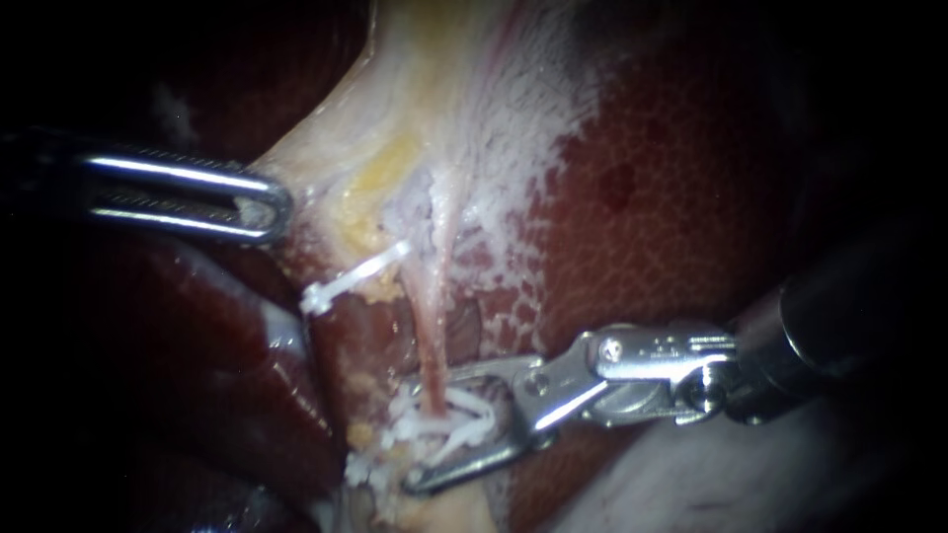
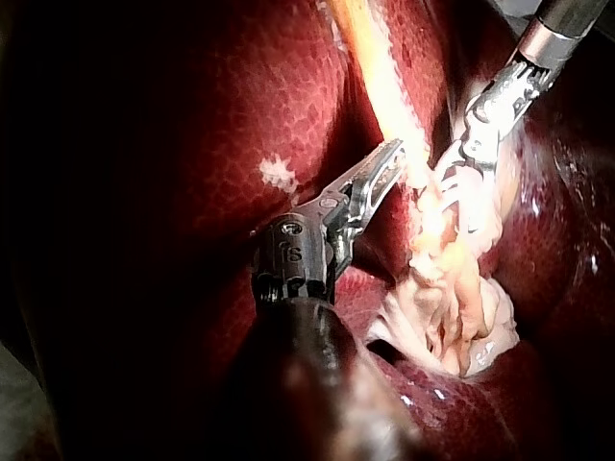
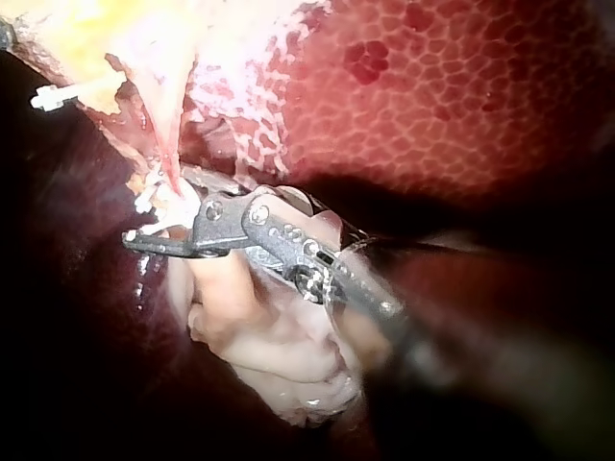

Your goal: Clipping second clip right tube

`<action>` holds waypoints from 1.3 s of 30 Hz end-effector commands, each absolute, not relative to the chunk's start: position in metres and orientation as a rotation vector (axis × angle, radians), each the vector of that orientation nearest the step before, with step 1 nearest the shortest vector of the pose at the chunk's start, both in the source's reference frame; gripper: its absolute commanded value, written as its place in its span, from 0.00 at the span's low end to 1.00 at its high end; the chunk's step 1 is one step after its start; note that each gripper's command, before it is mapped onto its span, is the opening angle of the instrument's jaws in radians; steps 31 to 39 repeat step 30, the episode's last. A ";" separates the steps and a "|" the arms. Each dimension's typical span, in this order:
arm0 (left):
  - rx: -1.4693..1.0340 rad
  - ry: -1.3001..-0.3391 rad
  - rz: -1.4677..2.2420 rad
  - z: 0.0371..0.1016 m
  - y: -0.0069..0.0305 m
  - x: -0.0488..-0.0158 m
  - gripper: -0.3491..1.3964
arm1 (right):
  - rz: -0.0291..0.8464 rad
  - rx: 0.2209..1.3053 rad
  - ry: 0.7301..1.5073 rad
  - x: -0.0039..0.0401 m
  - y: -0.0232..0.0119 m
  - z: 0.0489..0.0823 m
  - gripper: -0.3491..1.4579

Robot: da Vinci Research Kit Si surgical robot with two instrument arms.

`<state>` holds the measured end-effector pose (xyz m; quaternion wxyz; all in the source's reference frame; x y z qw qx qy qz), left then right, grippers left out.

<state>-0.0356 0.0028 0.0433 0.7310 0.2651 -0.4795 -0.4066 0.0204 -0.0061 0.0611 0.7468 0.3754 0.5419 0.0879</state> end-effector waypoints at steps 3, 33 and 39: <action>0.584 -1.055 -0.895 0.0434 0.0029 -0.0356 0.10 | 0.207 0.814 1.183 0.0203 -0.0055 0.0617 0.39; 0.580 -1.055 -0.899 0.0435 0.0030 -0.0359 0.10 | 0.272 0.795 1.171 0.0185 -0.0045 0.0633 0.00; 0.580 -1.055 -0.899 0.0435 0.0030 -0.0359 0.10 | 0.272 0.795 1.171 0.0185 -0.0045 0.0633 0.00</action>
